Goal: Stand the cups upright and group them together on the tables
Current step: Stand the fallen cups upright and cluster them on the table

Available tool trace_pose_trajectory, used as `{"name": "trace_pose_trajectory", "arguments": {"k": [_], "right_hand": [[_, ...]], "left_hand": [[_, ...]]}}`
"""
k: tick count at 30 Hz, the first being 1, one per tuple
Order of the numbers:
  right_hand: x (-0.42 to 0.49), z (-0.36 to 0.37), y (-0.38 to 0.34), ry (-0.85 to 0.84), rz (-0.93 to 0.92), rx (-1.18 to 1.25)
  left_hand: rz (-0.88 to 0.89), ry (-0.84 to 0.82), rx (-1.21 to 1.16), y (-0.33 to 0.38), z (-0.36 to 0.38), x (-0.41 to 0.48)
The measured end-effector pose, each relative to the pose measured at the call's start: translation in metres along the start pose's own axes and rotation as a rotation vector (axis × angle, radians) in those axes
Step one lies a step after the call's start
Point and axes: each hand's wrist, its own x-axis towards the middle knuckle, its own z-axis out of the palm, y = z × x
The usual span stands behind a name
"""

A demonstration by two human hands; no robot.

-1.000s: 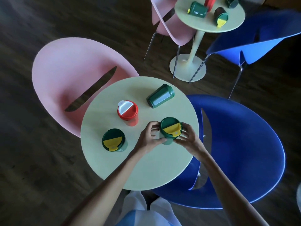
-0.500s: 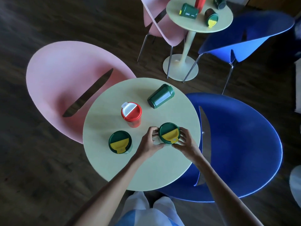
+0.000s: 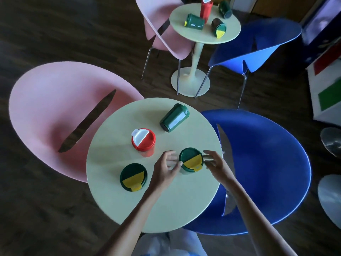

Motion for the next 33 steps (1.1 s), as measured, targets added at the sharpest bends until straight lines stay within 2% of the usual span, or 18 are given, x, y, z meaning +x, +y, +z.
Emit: {"name": "trace_pose_trajectory", "arguments": {"k": [7,11,15,18,22,28,33], "right_hand": [[0.066,-0.021,-0.041,0.011,-0.029,-0.036],[0.119,-0.014,-0.052,-0.074,0.078,-0.023],[0.170,0.001,-0.056,-0.158,0.229,0.044],[0.196,0.012,-0.055,-0.144,0.345,0.306],[0.222,0.020,-0.045,-0.189,0.408,0.495],[0.233,0.026,-0.038,-0.242,0.423,0.612],[0.226,0.021,-0.048,-0.203,0.339,0.674]], "left_hand": [[0.106,0.005,0.130,0.052,-0.011,0.092],[-0.063,-0.069,0.256,0.065,-0.014,0.172],[-0.233,-0.126,0.282,0.053,-0.010,0.224],[-0.298,-0.175,0.306,0.038,-0.004,0.245],[-0.352,-0.253,0.320,0.028,-0.001,0.262],[-0.352,-0.264,0.311,0.023,-0.004,0.268],[-0.244,-0.201,0.295,0.033,-0.001,0.260]]}}
